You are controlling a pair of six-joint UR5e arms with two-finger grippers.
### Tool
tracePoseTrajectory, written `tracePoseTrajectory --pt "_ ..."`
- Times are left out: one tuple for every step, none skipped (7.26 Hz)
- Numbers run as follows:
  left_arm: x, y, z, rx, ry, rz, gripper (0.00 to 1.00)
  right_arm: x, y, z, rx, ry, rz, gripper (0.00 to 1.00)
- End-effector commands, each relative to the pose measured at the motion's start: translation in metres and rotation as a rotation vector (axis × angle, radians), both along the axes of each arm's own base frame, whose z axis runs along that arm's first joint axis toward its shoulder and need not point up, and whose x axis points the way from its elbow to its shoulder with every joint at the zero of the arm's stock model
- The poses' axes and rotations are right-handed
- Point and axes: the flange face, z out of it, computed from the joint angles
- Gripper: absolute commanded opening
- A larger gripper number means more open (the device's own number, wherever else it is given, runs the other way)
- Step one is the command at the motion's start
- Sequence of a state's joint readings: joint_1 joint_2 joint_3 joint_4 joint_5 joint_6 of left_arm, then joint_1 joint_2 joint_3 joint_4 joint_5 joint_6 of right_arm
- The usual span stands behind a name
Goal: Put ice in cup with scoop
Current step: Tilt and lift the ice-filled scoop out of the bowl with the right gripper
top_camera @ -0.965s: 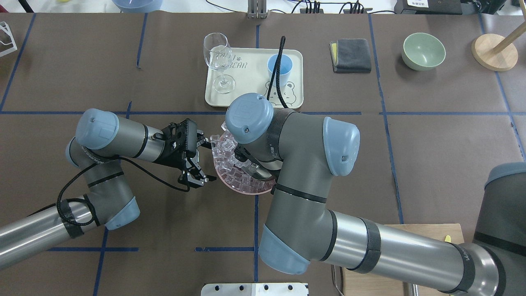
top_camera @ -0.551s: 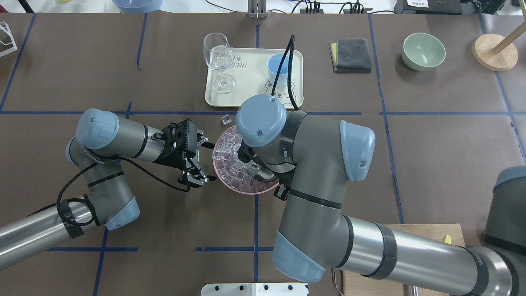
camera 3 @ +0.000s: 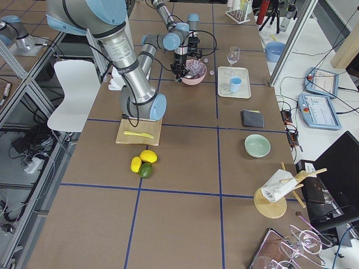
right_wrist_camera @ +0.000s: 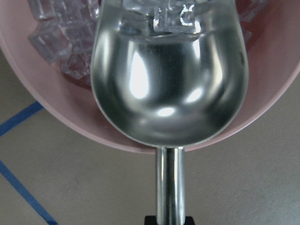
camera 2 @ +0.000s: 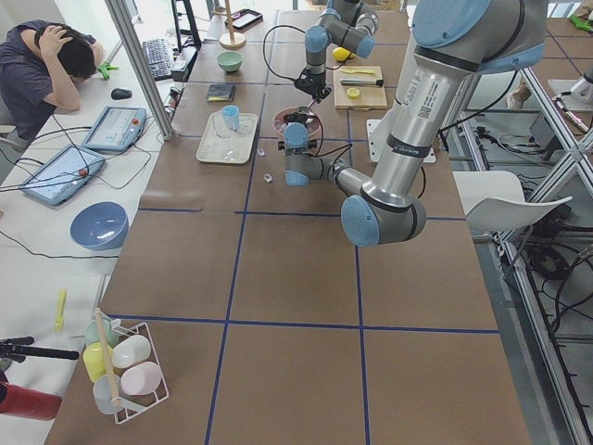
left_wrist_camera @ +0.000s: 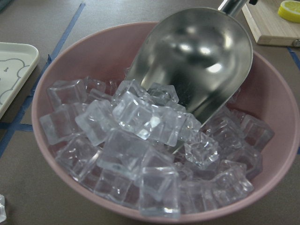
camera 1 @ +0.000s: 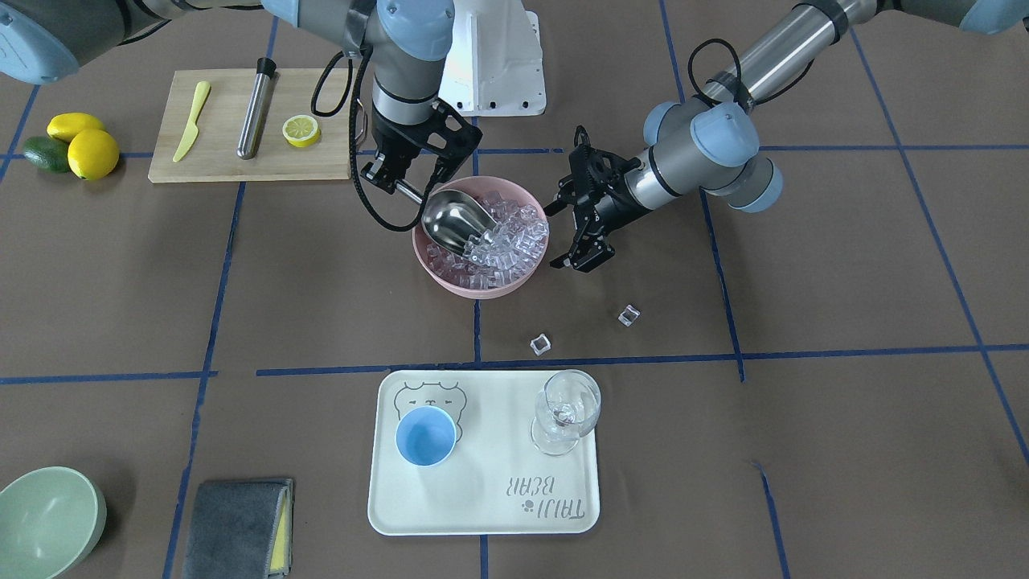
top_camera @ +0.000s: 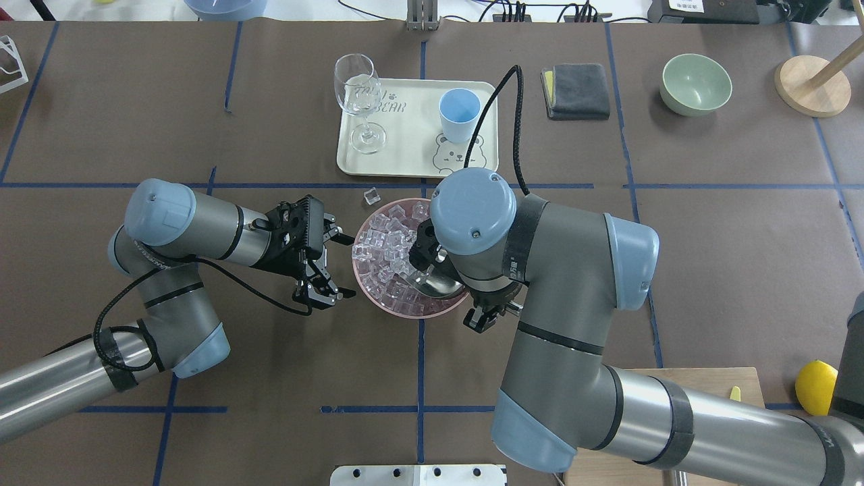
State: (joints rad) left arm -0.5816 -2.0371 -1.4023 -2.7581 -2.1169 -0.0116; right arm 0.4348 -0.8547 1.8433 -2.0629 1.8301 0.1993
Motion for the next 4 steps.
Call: tracePoseTrajectory --pt "-0.001 -0.001 0.000 -0.001 0.000 -0.001 1.00 0.012 0.003 -0.012 0.001 -0.044 0.028 0.00" --pt "0.000 0.000 0.000 -0.001 0.000 0.000 1.00 0.018 0.005 -0.017 0.006 -0.059 0.032 0.00" --pt "0.000 0.000 0.000 0.001 0.000 0.000 1.00 0.027 0.008 -0.017 0.009 -0.071 0.041 0.00" --pt "-0.001 -0.001 0.000 0.001 0.000 -0.001 1.00 0.037 0.012 -0.015 0.013 -0.097 0.053 0.00"
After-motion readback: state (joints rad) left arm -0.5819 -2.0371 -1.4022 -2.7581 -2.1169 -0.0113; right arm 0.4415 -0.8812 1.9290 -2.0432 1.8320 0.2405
